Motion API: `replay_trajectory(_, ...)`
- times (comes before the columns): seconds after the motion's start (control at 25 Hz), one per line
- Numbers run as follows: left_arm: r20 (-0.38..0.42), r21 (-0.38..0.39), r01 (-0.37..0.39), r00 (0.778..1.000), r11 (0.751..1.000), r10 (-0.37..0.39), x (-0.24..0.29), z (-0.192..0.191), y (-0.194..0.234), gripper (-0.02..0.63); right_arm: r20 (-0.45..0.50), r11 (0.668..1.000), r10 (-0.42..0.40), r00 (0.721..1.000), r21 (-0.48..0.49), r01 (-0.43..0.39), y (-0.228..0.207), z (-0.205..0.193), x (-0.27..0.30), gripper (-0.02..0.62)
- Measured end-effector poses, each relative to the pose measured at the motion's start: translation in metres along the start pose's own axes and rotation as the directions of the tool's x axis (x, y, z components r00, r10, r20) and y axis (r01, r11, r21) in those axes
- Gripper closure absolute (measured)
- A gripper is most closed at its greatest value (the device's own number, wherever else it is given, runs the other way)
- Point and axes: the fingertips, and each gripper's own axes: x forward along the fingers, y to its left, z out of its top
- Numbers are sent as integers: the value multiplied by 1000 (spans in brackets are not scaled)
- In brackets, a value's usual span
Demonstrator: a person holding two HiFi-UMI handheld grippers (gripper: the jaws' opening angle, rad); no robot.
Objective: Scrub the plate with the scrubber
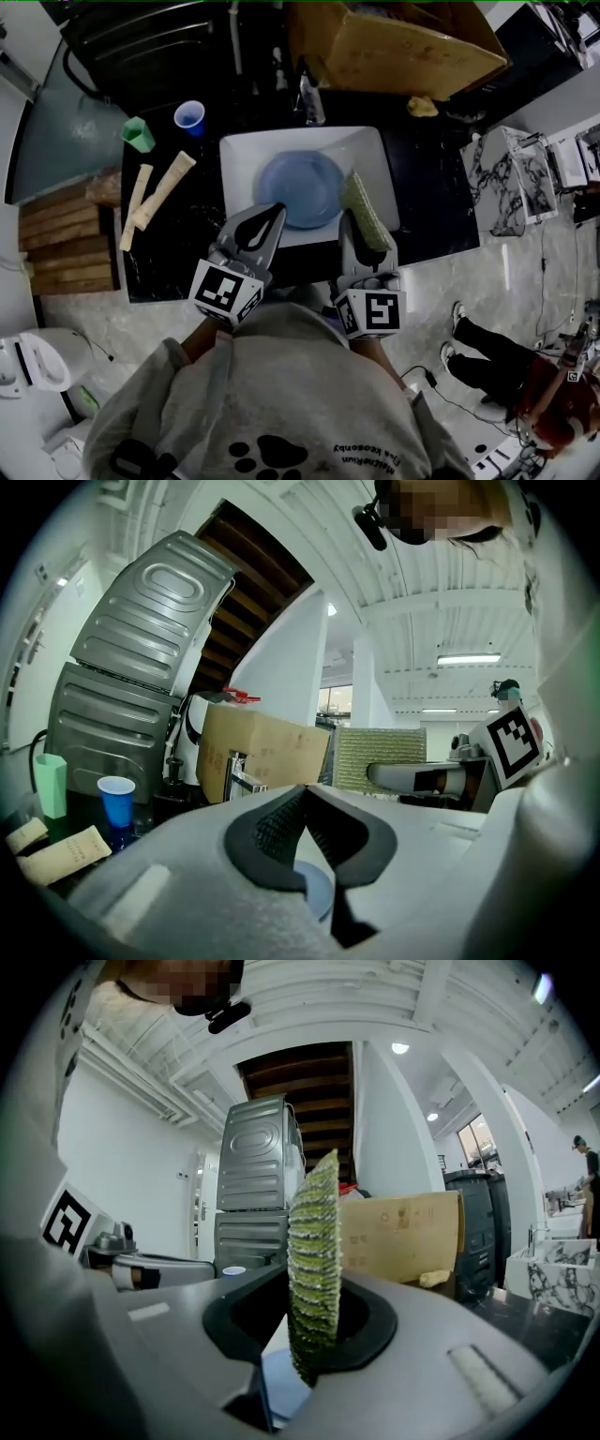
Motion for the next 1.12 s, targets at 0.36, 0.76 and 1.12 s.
replay_trajectory(0.36, 16, 155, -30, 999, 988, 27, 9, 12, 12, 601, -33, 990, 139, 990, -21, -140, 13, -6, 39, 528)
replay_trajectory(0.76, 44, 111, -97, 995, 989, 93, 26, 17, 34, 602, -108, 967, 251, 962, -20, -254, 6, -18, 70, 528)
replay_trajectory(1.12, -23, -65, -264, 965, 962, 263, 38, -27, 66, 601, -163, 949, 302, 939, -45, -313, -2, -48, 84, 528)
